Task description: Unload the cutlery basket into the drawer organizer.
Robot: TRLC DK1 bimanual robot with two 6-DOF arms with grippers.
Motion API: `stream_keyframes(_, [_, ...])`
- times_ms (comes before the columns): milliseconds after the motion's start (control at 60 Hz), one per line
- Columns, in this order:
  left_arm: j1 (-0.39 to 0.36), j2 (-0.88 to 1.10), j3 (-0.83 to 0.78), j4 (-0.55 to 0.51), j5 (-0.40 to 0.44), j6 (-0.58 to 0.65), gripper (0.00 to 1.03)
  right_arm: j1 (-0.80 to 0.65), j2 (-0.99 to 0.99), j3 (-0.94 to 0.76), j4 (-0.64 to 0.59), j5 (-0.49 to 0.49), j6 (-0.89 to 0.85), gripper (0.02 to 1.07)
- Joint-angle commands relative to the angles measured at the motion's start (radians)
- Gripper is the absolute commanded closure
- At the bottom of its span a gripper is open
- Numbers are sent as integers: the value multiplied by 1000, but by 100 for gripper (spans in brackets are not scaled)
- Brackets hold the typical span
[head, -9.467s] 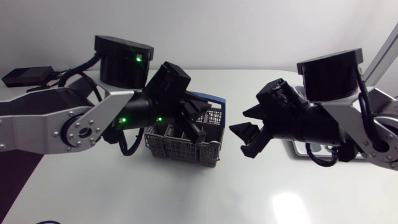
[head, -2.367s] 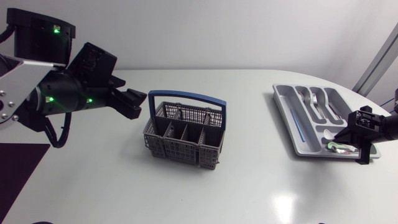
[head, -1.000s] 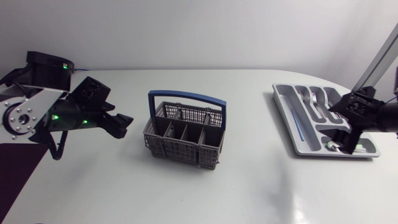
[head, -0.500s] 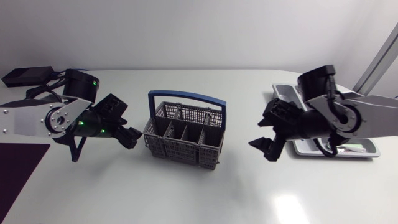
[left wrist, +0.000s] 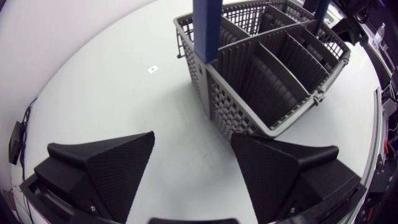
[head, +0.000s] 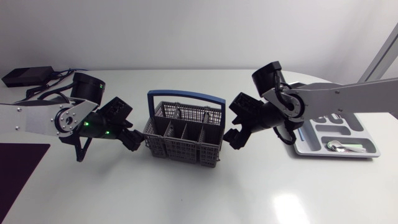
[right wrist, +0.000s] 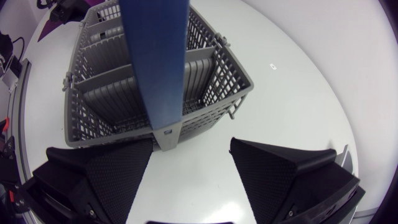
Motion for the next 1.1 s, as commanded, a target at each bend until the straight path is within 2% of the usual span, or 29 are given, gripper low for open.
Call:
stream_keyframes(0, [-8, 9, 11, 4, 25, 20, 17, 6, 45, 54, 11, 0, 43, 17])
stream_keyframes(467, [-37, 22, 46, 11, 26, 11, 17, -15, 182, 210, 5, 26, 75, 17])
stream_keyframes(1083, [-51, 73, 95, 11, 25, 3, 17, -4, 133, 146, 2, 26, 66, 17])
